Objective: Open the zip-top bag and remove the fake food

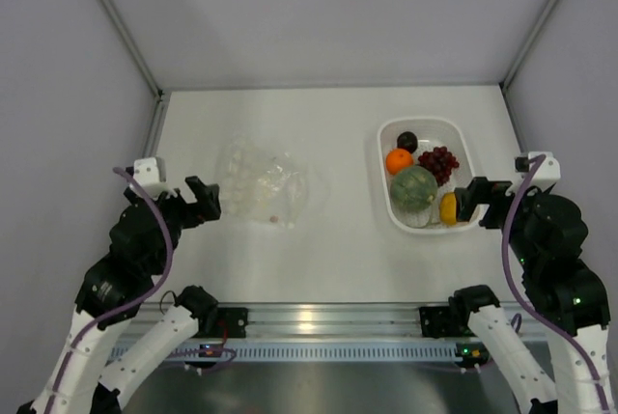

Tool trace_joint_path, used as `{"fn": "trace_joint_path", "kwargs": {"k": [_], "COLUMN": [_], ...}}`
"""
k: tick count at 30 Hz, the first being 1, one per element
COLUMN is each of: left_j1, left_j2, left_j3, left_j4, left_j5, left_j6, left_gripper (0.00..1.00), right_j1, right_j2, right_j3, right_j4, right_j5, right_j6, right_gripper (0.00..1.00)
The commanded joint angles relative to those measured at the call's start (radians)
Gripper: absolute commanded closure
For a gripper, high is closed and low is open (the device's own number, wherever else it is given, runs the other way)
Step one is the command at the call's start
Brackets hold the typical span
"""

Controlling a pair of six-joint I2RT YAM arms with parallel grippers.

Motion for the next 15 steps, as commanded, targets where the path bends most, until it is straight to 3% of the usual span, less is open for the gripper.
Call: {"fn": "trace_joint_path", "kwargs": {"k": [1,6,15], "left_j1": [-0.002,-0.003,-0.002], "left_j2": [-0.083,-0.195,-0.202], "left_j3": [-0.042,-0.097,-0.102], "left_j4": [0.011,0.010,0.010], "left_j5": [0.025,0.014,-0.006], "left_j6": [0.066,0.099,0.099], "left_gripper": [0.01,0.01,0.01], "right_j1": [-0.003,-0.002,-0.002], "right_j2": [-0.026,-0.054,-0.037], "right_j3": [0.023,0.021,0.018], "right_j4": [-0.045,-0.053,-0.044], "right_j5": [0.040,0.056,0.055], "right_j6": [-0.037,-0.040,-0.035], "right_gripper": [0.01,0.01,0.01]}}
